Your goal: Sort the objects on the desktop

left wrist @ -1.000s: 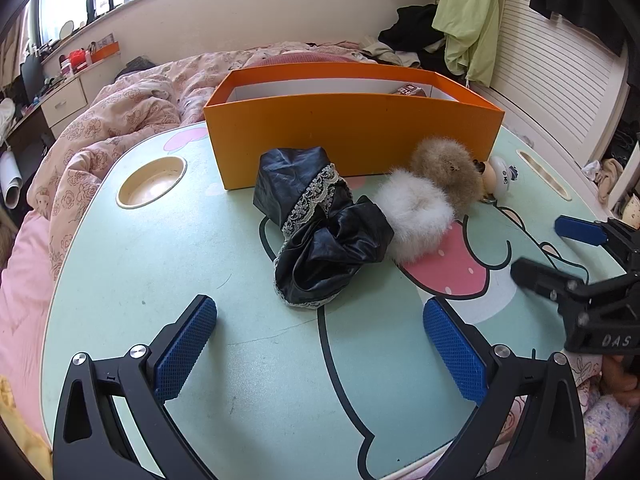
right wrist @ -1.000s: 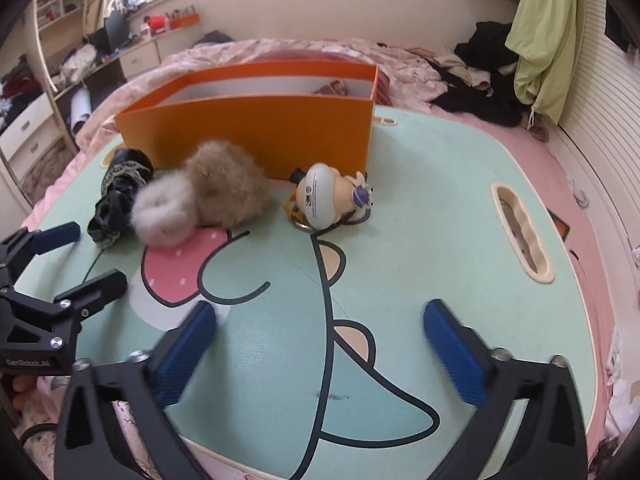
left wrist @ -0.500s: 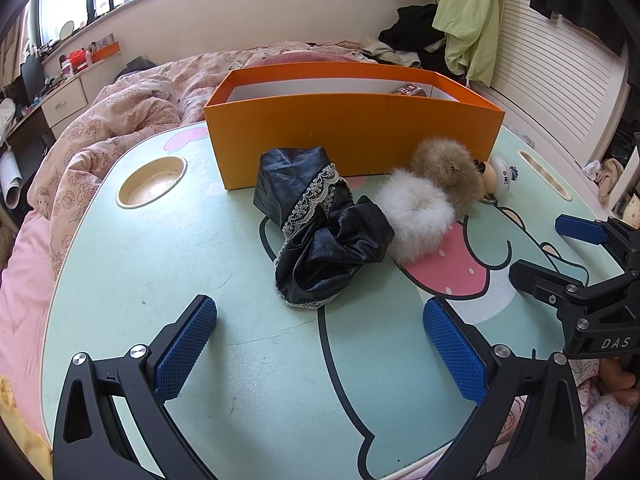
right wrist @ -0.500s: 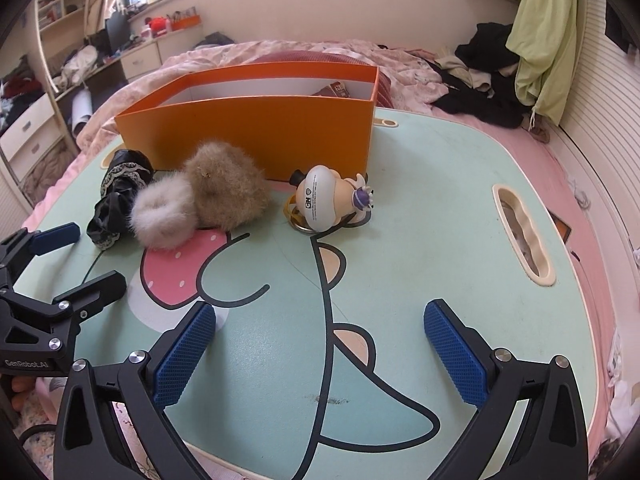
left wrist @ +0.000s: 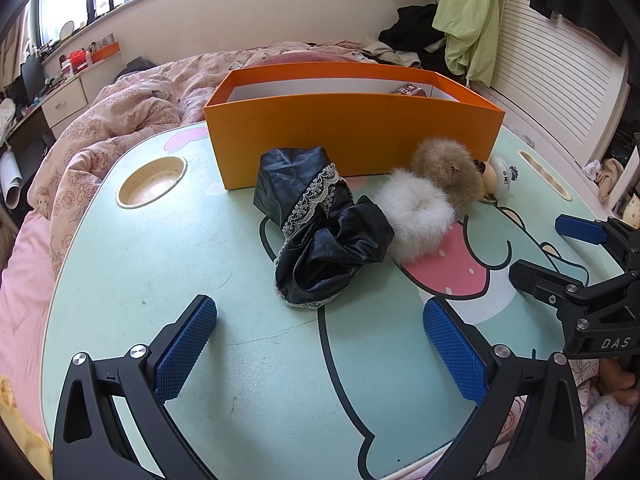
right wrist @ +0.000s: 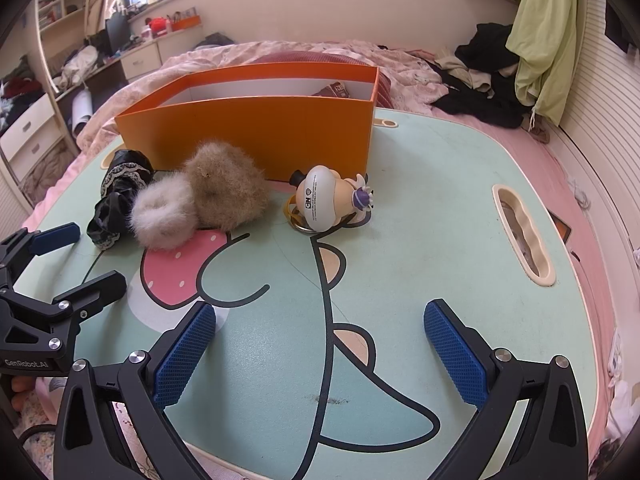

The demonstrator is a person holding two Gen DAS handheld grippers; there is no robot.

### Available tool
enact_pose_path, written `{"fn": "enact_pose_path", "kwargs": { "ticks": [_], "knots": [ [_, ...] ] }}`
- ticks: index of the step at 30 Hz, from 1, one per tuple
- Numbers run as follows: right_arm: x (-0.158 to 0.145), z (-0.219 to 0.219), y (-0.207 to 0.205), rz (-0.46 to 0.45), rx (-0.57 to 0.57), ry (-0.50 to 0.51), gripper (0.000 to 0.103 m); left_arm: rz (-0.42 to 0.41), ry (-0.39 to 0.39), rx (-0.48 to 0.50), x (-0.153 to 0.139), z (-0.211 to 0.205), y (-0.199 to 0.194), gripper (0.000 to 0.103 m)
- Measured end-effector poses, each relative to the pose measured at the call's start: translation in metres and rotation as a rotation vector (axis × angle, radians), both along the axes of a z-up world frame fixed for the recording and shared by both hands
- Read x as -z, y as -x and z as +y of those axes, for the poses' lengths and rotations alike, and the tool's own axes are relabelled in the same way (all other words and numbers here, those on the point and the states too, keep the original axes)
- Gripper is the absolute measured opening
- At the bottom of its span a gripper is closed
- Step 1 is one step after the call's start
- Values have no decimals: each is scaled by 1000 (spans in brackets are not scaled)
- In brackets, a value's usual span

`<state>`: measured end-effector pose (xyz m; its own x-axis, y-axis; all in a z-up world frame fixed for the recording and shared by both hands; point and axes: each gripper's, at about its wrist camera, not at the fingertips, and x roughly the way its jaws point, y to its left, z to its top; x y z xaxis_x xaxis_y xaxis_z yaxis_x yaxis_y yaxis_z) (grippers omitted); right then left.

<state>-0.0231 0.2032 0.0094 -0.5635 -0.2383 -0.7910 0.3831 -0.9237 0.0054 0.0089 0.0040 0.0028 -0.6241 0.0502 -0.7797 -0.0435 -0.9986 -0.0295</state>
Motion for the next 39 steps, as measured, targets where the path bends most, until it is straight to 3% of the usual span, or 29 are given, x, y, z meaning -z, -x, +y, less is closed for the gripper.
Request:
{"fn": "enact_pose_path", "kwargs": {
  "ticks": [13, 19, 24, 25, 29, 32, 34, 39],
  "knots": [
    [-1, 0, -1, 0, 0, 3, 103, -1, 13, -35, -5, -5, -1, 103],
    [-1, 0, -1, 0, 0, 3, 103, 124, 33, 41, -60, -10, 0, 103],
    [-1, 0, -1, 0, 0, 3, 103, 208, 33, 61, -114, -30, 42, 103],
    [-1, 0, -1, 0, 0, 3, 103, 197, 19, 63, -121, -36, 55, 99],
    [-1, 0, -1, 0, 0, 3, 103, 59, 10, 29, -121, -55, 114, 49],
    [-1, 0, -1, 1, 0, 3, 103, -75, 21, 37, -101, -57, 150, 28],
    [-3, -1, -1, 1, 0, 3, 103, -137, 50, 53, -87, -49, 165, 20],
    [-3, -1, -2, 1, 0, 4, 103, -255, 209, 110, -60, -21, 196, 20]
  ]
}}
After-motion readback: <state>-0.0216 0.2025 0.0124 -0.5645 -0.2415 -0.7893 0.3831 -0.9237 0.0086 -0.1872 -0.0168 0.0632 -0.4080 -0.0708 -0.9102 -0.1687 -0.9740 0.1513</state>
